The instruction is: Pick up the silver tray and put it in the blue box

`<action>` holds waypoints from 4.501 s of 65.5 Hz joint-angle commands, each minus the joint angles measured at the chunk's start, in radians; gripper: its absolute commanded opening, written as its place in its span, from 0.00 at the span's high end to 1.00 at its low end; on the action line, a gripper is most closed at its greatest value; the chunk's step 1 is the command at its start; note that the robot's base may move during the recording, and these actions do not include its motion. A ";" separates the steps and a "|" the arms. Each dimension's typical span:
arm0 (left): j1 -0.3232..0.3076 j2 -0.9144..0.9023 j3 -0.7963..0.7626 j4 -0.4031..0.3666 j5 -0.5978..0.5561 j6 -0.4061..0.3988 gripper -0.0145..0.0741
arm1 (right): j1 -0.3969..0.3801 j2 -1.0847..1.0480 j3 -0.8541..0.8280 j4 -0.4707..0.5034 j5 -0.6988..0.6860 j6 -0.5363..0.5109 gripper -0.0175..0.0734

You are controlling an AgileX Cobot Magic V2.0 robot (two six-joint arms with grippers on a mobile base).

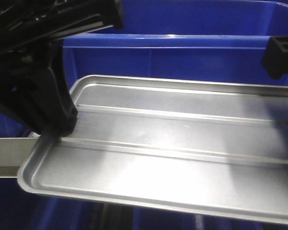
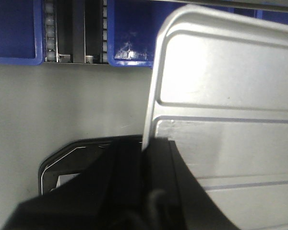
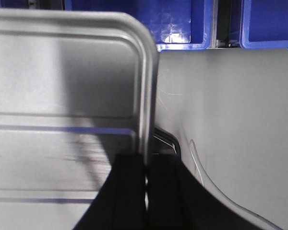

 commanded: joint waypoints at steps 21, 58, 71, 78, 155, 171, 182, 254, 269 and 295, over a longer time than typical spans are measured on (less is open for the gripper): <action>0.006 -0.031 -0.022 0.093 0.085 -0.022 0.95 | -0.008 -0.016 -0.015 -0.087 0.194 -0.011 0.75; 0.006 -0.031 -0.022 0.146 0.134 0.017 0.95 | -0.008 -0.016 -0.015 -0.111 -0.060 -0.011 0.75; 0.006 -0.031 -0.024 0.163 0.120 0.017 0.95 | -0.008 -0.016 -0.021 -0.112 -0.114 -0.011 0.75; 0.006 -0.046 -0.058 0.170 0.116 0.017 0.95 | -0.008 -0.017 -0.076 -0.119 -0.116 -0.011 0.75; 0.373 0.325 -0.515 0.321 -0.468 0.153 0.95 | -0.421 0.305 -0.471 -0.482 -0.739 -0.056 0.75; 0.373 0.347 -0.515 0.340 -0.521 0.153 0.93 | -0.427 0.327 -0.469 -0.497 -0.741 -0.056 0.73; 0.375 0.347 -0.517 0.340 -0.521 0.153 0.66 | -0.427 0.325 -0.469 -0.497 -0.713 -0.056 0.48; 0.395 0.087 -0.342 0.461 -0.639 0.153 0.94 | -0.426 0.080 -0.308 -0.660 -1.130 -0.055 0.75; 0.395 -0.230 0.074 0.531 -0.857 0.153 0.94 | -0.426 -0.224 0.019 -0.801 -1.207 -0.055 0.75; 0.395 -0.814 0.510 0.567 -0.859 0.153 0.94 | -0.426 -0.721 0.354 -0.808 -1.208 -0.055 0.75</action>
